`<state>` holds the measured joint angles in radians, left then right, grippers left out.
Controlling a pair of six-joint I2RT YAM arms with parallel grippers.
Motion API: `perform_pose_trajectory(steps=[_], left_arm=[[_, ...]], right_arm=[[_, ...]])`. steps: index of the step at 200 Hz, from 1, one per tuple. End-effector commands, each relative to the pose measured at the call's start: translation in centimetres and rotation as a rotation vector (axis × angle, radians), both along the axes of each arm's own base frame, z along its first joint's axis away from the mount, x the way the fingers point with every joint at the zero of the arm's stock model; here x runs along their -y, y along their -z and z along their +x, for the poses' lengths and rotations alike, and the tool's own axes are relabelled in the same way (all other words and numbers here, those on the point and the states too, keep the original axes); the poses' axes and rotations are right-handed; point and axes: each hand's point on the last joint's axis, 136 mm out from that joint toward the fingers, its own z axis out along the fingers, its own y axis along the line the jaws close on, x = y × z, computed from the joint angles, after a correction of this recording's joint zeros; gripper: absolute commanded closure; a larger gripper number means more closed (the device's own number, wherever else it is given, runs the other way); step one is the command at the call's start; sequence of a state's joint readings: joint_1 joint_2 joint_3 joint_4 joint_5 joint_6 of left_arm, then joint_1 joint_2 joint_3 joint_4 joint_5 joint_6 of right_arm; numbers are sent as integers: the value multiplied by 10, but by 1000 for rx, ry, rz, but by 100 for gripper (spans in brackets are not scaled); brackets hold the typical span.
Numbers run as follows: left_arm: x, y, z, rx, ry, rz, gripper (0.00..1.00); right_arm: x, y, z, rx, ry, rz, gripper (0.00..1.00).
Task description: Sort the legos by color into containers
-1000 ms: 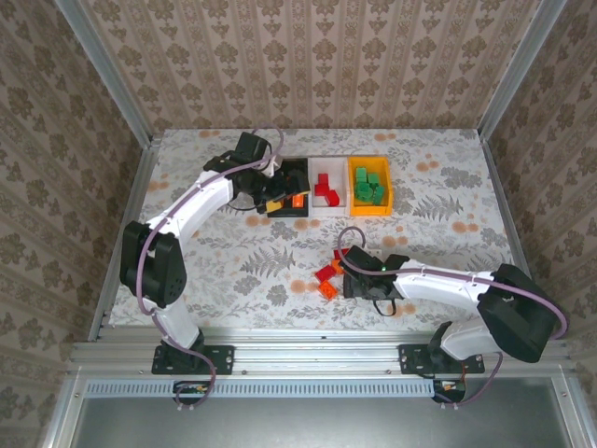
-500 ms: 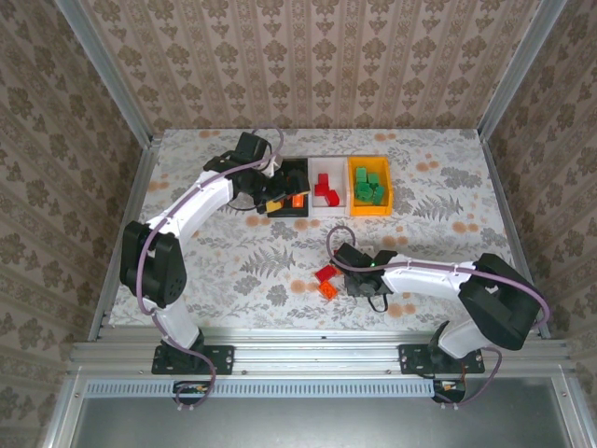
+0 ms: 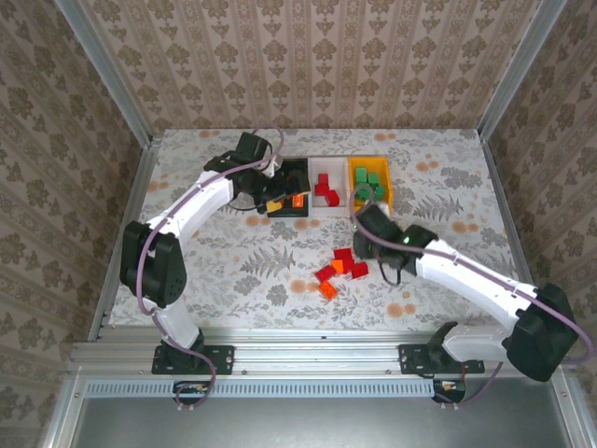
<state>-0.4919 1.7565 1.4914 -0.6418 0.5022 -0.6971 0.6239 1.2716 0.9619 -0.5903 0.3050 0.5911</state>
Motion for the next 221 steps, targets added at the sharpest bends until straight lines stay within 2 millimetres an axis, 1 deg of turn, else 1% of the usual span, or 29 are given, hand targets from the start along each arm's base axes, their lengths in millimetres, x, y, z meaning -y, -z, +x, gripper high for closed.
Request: perform_pose_trajectory(steps=[1,22,23,31,45,48,52,68,71,86,100,122,136,143,159,164,172,173,177,179,190,196,204,208,221], left_arm=[[6,-2,-7,-6,22,-13,0],[7,-1,-8,-10,23,-9,0],[7,-1,-8,-10,22,-10,0],[7,-1,-8,-12,23,-13,0],[8,-3,-8,-9,27,-17,0],[8,-3,-8,-8,27,-19,0],[8,-4,-8,-7,27,-19,0],[8,-4,-9,-9,27,-21,0],[8,-4,-8,-9,26,-20,0],[8,-3,-9,-10,28,-21,0],[9,-3,-9,-13,29,-21,0],[10,-2,-9,-15,31,-24,0],[10,1,-10,-17,34,-13,0],[10,2,-10,-20,33,-11,0],[13,5,-13,-29,34,1,0],[12,7,-15,-33,32,14,1],[10,10,-18,-47,11,41,1],[10,10,-19,-50,9,43,1],[9,12,-22,-57,-8,56,1],[9,13,-23,-62,-18,61,1],[8,18,-33,-91,-74,80,2],[13,20,-41,-113,-93,70,3],[15,24,-55,-148,-124,76,4],[15,29,-63,-168,-143,86,4],[23,35,-87,-166,-169,101,4]], right_arm=[[15,-16,65,72,35,1,71],[22,-5,124,27,67,-16,70],[23,-6,127,29,68,-16,70],[26,3,145,1,76,-34,70],[29,8,179,-10,85,-33,69],[31,14,180,-37,84,-41,69],[32,16,187,-46,86,-45,69],[31,18,212,-63,77,-62,67],[32,21,216,-71,76,-72,66],[34,23,227,-85,78,-101,65],[37,22,234,-76,85,-114,57],[41,19,233,-71,92,-118,46],[40,15,229,-60,91,-107,45],[40,9,226,-49,97,-97,44],[37,-1,212,-6,105,-47,43],[35,-9,206,18,108,-25,43],[31,-8,192,30,109,-7,43],[31,-13,192,46,108,0,43],[28,-20,185,72,108,13,43],[28,-18,180,72,106,14,43],[26,-22,157,105,109,32,42],[24,-25,146,128,105,45,42],[30,-20,130,139,119,35,42],[34,-19,122,146,135,31,41],[47,-16,101,182,176,49,41]])
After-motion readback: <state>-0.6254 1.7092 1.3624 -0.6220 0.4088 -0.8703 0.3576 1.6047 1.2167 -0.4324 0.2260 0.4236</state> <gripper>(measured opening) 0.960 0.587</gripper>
